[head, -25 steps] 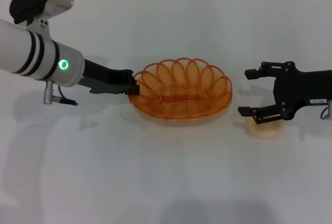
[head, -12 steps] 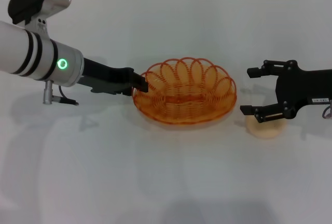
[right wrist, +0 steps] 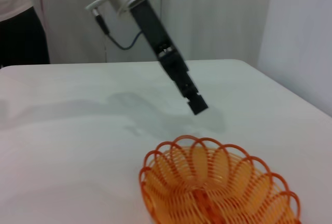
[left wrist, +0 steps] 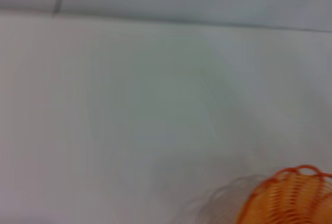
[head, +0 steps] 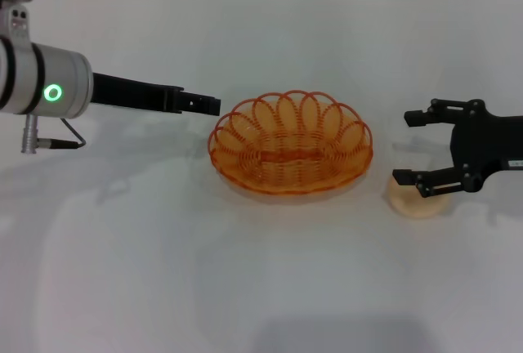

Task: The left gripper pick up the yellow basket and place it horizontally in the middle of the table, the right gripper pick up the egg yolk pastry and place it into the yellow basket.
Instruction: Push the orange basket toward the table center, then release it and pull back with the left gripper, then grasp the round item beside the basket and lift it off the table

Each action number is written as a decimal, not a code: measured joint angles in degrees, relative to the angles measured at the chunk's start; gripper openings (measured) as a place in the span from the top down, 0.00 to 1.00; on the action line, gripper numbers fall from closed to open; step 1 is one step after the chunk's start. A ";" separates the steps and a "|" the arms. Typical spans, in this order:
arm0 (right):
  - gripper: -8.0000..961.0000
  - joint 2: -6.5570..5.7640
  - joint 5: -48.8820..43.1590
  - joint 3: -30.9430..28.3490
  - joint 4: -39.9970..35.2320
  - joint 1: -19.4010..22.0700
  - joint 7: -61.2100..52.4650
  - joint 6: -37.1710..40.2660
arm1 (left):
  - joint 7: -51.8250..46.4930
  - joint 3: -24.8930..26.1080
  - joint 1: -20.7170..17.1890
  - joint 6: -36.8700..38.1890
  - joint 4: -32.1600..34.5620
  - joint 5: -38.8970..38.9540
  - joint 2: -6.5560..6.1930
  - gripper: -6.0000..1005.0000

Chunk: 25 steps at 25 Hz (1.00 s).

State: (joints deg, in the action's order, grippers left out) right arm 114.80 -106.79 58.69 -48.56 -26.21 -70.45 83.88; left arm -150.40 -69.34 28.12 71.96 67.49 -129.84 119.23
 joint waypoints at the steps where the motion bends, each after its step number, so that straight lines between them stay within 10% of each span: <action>1: 0.14 0.00 0.00 -0.07 -0.47 0.36 -0.26 0.10 | 2.36 0.12 -0.61 -0.08 0.16 1.40 0.00 0.30; 4: 0.15 -0.08 -0.04 -0.07 -2.16 1.87 -0.80 0.45 | 14.84 0.89 -3.71 -0.46 0.31 9.58 -0.01 0.11; 12: 0.15 -0.99 -0.40 -0.55 -2.63 3.84 -1.02 1.88 | 47.07 4.47 -12.51 2.07 -1.31 25.76 -0.30 0.12; 25: 0.16 -2.75 -3.81 -0.65 -2.65 1.73 -5.84 3.97 | 66.61 16.08 -8.35 25.45 -17.17 22.71 -6.02 0.12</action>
State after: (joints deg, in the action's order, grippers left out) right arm 112.05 -110.61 58.04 -51.21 -24.49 -76.29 87.84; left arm -83.79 -53.26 19.78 97.41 50.32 -107.13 113.21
